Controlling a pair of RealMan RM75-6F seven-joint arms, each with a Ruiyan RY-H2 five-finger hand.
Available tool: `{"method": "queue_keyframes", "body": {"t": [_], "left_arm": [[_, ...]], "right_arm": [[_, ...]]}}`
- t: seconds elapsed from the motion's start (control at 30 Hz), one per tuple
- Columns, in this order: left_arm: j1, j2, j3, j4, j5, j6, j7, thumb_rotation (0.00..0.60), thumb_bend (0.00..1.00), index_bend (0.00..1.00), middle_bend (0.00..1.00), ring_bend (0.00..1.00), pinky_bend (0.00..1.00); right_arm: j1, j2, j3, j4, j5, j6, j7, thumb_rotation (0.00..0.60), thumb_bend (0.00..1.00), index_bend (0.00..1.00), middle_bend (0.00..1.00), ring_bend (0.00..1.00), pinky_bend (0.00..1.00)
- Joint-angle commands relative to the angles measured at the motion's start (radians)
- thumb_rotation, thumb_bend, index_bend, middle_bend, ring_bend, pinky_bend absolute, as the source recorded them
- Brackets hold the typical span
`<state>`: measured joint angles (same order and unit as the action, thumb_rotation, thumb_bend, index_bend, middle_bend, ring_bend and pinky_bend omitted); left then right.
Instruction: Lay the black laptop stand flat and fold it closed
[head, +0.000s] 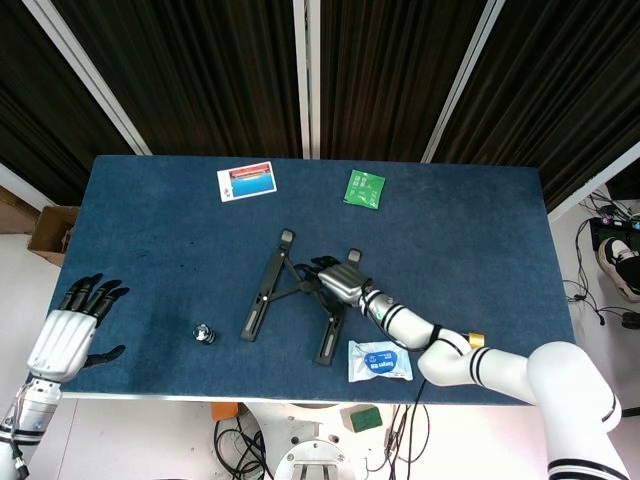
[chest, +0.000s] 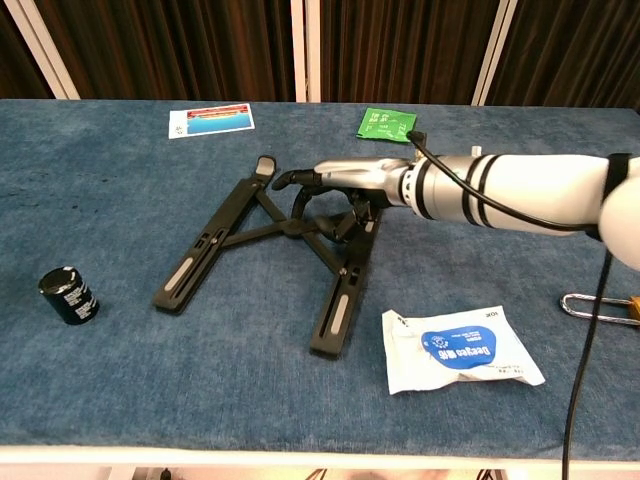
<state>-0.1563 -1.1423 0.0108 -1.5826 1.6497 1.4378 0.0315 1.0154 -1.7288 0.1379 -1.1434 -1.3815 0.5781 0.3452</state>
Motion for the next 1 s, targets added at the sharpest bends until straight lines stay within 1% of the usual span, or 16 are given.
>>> {"method": "queue_keyframes", "body": {"t": [0.03, 0.07, 0.13, 0.23, 0.27, 0.3, 0.37, 0.5, 0.63, 0.77, 0.9, 1.0], "left_arm": [[-0.066, 0.01, -0.031, -0.024, 0.014, -0.064, 0.019, 0.6, 0.09, 0.17, 0.15, 0.04, 0.1], [-0.096, 0.008, -0.042, -0.029, 0.016, -0.097, 0.02, 0.6, 0.09, 0.17, 0.15, 0.04, 0.1], [-0.147, 0.001, -0.059, -0.034, 0.013, -0.158, 0.023, 0.6, 0.09, 0.17, 0.15, 0.04, 0.1], [-0.237, -0.03, -0.089, -0.028, -0.001, -0.269, 0.049, 0.6, 0.09, 0.17, 0.15, 0.04, 0.1], [-0.272, -0.051, -0.101, -0.019, -0.009, -0.311, 0.065, 0.6, 0.09, 0.17, 0.15, 0.04, 0.1], [-0.298, -0.07, -0.11, -0.012, -0.016, -0.342, 0.078, 0.6, 0.09, 0.17, 0.15, 0.04, 0.1], [-0.359, -0.118, -0.129, 0.014, -0.034, -0.414, 0.118, 0.6, 0.09, 0.16, 0.14, 0.04, 0.1], [-0.463, -0.221, -0.164, 0.086, -0.087, -0.535, 0.213, 0.6, 0.09, 0.13, 0.12, 0.04, 0.1], [-0.543, -0.323, -0.201, 0.178, -0.161, -0.613, 0.297, 0.6, 0.09, 0.1, 0.09, 0.04, 0.1], [-0.605, -0.408, -0.227, 0.278, -0.238, -0.667, 0.328, 0.6, 0.09, 0.08, 0.08, 0.04, 0.1], [-0.642, -0.458, -0.235, 0.352, -0.285, -0.691, 0.341, 0.6, 0.09, 0.07, 0.08, 0.04, 0.1], [-0.662, -0.489, -0.237, 0.392, -0.311, -0.701, 0.33, 0.6, 0.09, 0.07, 0.08, 0.04, 0.1]], "right_arm": [[-0.041, 0.067, -0.031, -0.082, -0.061, 0.08, 0.011, 0.6, 0.64, 0.0, 0.24, 0.0, 0.01], [-0.055, 0.091, -0.039, -0.105, -0.082, 0.119, -0.015, 0.6, 0.63, 0.0, 0.24, 0.0, 0.01], [-0.079, 0.128, -0.052, -0.141, -0.114, 0.185, -0.082, 0.6, 0.58, 0.0, 0.24, 0.0, 0.01], [-0.122, 0.195, -0.072, -0.225, -0.158, 0.284, -0.204, 0.6, 0.41, 0.05, 0.24, 0.0, 0.02], [-0.138, 0.219, -0.077, -0.26, -0.168, 0.316, -0.255, 0.6, 0.35, 0.07, 0.25, 0.0, 0.04], [-0.151, 0.234, -0.08, -0.285, -0.172, 0.338, -0.295, 0.6, 0.27, 0.1, 0.28, 0.02, 0.07], [-0.179, 0.26, -0.086, -0.34, -0.174, 0.38, -0.372, 0.6, 0.19, 0.16, 0.33, 0.08, 0.16], [-0.219, 0.278, -0.096, -0.403, -0.152, 0.414, -0.48, 0.6, 0.07, 0.29, 0.42, 0.19, 0.33], [-0.244, 0.267, -0.099, -0.411, -0.121, 0.424, -0.551, 0.6, 0.04, 0.38, 0.5, 0.29, 0.45], [-0.255, 0.241, -0.096, -0.392, -0.095, 0.42, -0.609, 0.6, 0.04, 0.47, 0.57, 0.37, 0.55], [-0.253, 0.212, -0.095, -0.368, -0.075, 0.402, -0.663, 0.6, 0.04, 0.52, 0.62, 0.45, 0.64], [-0.25, 0.182, -0.093, -0.342, -0.071, 0.397, -0.7, 0.6, 0.04, 0.56, 0.66, 0.49, 0.69]]}}
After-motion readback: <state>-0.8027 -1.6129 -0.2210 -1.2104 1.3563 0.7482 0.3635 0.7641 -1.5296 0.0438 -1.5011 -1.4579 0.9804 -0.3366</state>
